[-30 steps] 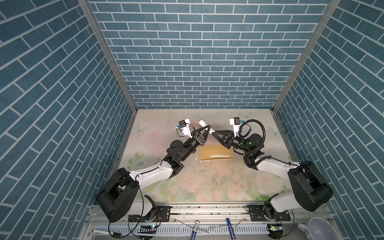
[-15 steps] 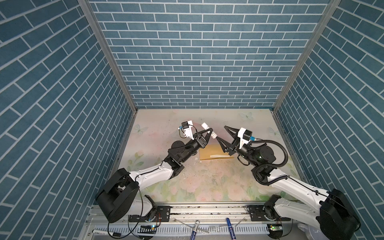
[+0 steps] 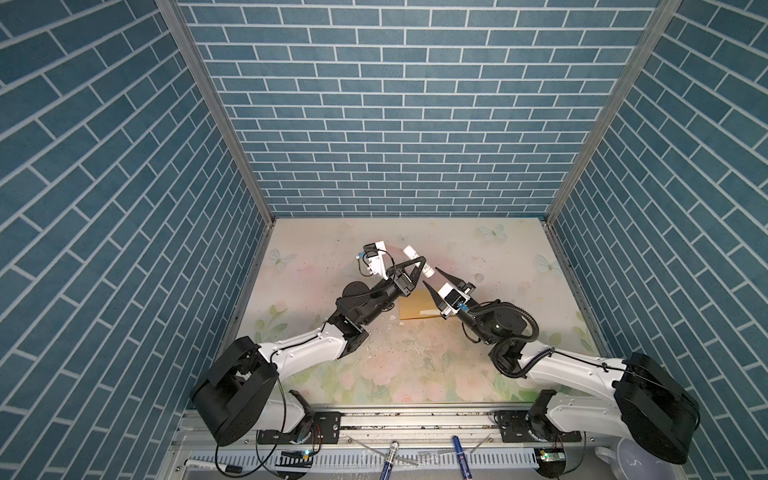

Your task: Place the letter into the envelope and seal it

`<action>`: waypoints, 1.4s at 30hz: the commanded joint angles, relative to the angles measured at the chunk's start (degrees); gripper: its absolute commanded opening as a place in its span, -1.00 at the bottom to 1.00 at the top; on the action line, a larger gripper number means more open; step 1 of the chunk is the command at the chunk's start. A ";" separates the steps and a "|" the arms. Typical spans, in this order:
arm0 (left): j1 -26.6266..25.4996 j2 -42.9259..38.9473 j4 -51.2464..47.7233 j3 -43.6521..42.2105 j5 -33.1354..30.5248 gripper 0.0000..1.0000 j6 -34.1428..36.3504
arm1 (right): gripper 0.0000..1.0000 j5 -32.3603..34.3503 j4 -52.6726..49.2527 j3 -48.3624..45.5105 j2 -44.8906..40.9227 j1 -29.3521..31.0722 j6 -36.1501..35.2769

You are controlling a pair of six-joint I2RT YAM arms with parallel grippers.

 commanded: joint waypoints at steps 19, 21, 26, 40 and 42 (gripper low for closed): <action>-0.17 0.27 1.23 0.44 1.17 -1.00 0.17 | -0.82 2.57 1.88 3.28 0.48 1.62 0.35; -0.22 0.36 1.25 0.45 1.21 -1.00 0.23 | -0.85 1.94 -0.72 4.43 -0.29 1.56 3.85; -0.17 0.41 1.19 0.51 1.36 -1.00 0.35 | -0.89 -1.99 -4.67 6.86 -1.54 -0.61 19.05; -0.17 -0.02 1.54 0.14 1.44 -1.00 0.52 | -0.89 -23.20 -0.17 12.28 3.66 -13.51 67.65; -0.17 -0.15 1.76 0.13 1.32 -1.00 0.38 | -0.82 -24.85 -0.69 12.55 3.88 -13.52 66.77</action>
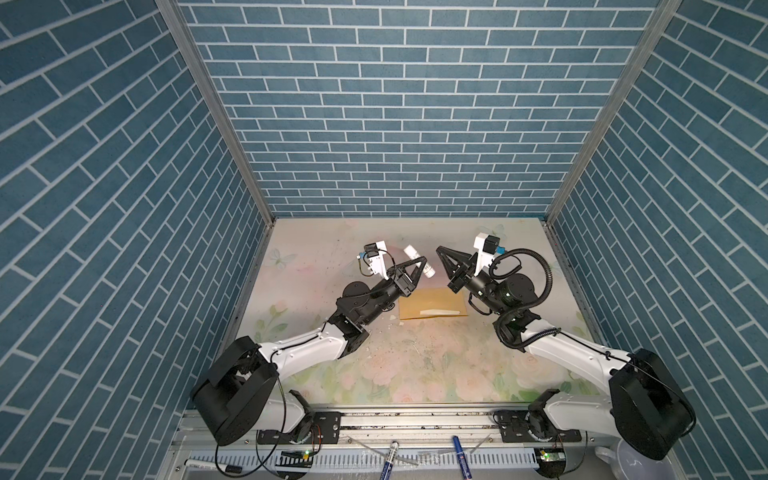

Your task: Place the letter into the envelope and seal it

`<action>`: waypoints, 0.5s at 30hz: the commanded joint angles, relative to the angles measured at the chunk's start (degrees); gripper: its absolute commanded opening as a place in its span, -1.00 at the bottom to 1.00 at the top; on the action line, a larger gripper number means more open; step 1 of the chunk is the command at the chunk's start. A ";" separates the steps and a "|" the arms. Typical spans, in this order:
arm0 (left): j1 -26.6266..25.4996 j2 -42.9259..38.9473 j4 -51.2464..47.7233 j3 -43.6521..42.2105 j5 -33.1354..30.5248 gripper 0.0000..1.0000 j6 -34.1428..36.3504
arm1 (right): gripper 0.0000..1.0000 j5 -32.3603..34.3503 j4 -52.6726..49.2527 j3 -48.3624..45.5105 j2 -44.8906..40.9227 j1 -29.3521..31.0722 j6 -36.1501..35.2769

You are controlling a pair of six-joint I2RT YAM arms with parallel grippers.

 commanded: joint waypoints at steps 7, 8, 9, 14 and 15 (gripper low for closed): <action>-0.11 -0.24 1.87 0.12 0.79 -1.00 -0.75 | -0.14 -1.64 -0.47 -3.30 -5.56 0.76 -14.47; -0.16 -0.10 1.87 0.10 0.77 -1.00 -1.02 | -0.01 -0.25 -0.84 -4.49 -6.80 1.50 -19.81; -0.11 -0.05 2.04 0.22 0.77 -1.00 -1.21 | 0.09 1.08 -1.75 -5.47 -7.75 2.45 -25.19; -0.12 0.24 2.62 0.14 0.77 -1.00 -2.26 | 0.30 11.20 -6.50 -8.39 -9.73 9.13 -53.06; -0.11 0.27 2.64 0.14 0.80 -1.00 -2.32 | 0.30 12.92 -5.75 -8.87 -9.24 10.09 -56.36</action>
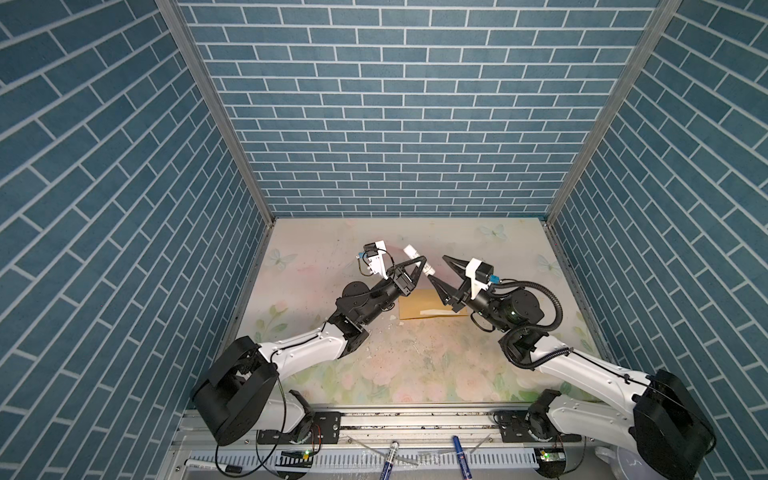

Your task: Place the letter into the envelope and seal it

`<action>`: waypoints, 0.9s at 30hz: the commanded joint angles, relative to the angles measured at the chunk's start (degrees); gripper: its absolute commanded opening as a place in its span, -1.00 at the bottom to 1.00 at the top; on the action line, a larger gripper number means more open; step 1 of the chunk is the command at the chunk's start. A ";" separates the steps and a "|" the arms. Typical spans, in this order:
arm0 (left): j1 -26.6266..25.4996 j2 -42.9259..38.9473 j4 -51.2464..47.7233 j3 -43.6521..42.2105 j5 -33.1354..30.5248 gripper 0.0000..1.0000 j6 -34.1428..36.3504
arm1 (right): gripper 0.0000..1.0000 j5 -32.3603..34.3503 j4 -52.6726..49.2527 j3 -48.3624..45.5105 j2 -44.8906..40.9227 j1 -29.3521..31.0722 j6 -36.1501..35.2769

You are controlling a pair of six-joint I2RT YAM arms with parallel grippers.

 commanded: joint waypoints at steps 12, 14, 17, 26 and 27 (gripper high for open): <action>-0.12 0.38 2.25 0.14 0.66 -1.00 -0.63 | -0.17 19.73 12.66 -2.59 7.04 7.49 -30.76; -0.11 0.44 2.25 0.14 0.73 -1.00 -0.66 | -0.21 19.93 12.31 -2.14 7.57 7.66 -31.01; -0.11 0.46 2.34 0.14 0.75 -1.00 -0.64 | -0.33 19.86 12.31 -1.75 8.03 7.94 -30.95; -0.13 0.64 2.60 0.04 0.77 -1.00 -0.75 | -0.43 20.99 10.77 -1.04 8.72 8.16 -30.73; -0.11 0.66 2.60 0.07 0.88 -1.00 -0.77 | -0.39 21.14 10.41 -0.88 8.72 8.19 -30.77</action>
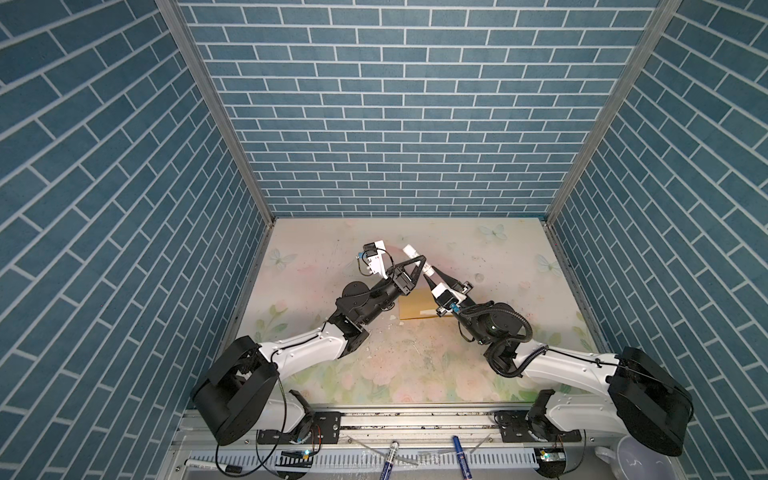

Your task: Place the letter into the envelope and seal it

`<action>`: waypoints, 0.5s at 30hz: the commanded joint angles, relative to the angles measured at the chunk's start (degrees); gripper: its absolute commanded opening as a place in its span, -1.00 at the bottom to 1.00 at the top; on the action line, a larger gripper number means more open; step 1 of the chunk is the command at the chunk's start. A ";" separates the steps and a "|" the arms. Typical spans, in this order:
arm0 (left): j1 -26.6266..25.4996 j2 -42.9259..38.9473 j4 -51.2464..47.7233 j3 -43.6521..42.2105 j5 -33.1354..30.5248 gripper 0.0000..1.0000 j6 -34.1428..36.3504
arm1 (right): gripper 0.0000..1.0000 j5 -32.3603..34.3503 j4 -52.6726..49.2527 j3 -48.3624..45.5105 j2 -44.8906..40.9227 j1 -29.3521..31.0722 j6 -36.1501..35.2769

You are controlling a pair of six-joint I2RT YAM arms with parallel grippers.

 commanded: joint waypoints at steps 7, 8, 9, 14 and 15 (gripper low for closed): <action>-0.11 0.54 2.30 0.14 1.07 -1.00 0.05 | -0.74 1.02 -0.35 2.04 0.18 0.28 2.07; -0.11 0.61 2.34 0.14 1.10 -1.00 0.09 | -0.80 0.48 -1.22 2.38 -0.10 0.22 3.39; -0.11 0.62 2.32 0.14 1.22 -1.00 0.12 | -0.85 -0.08 -1.97 2.68 -0.35 0.16 5.00; -0.11 0.61 2.14 0.14 1.44 -1.00 0.41 | -1.00 -3.88 -6.54 4.59 -2.56 -1.08 15.89; -0.11 0.50 2.15 0.14 1.44 -1.00 0.59 | -1.00 -5.66 -8.62 5.40 -3.27 -1.87 19.46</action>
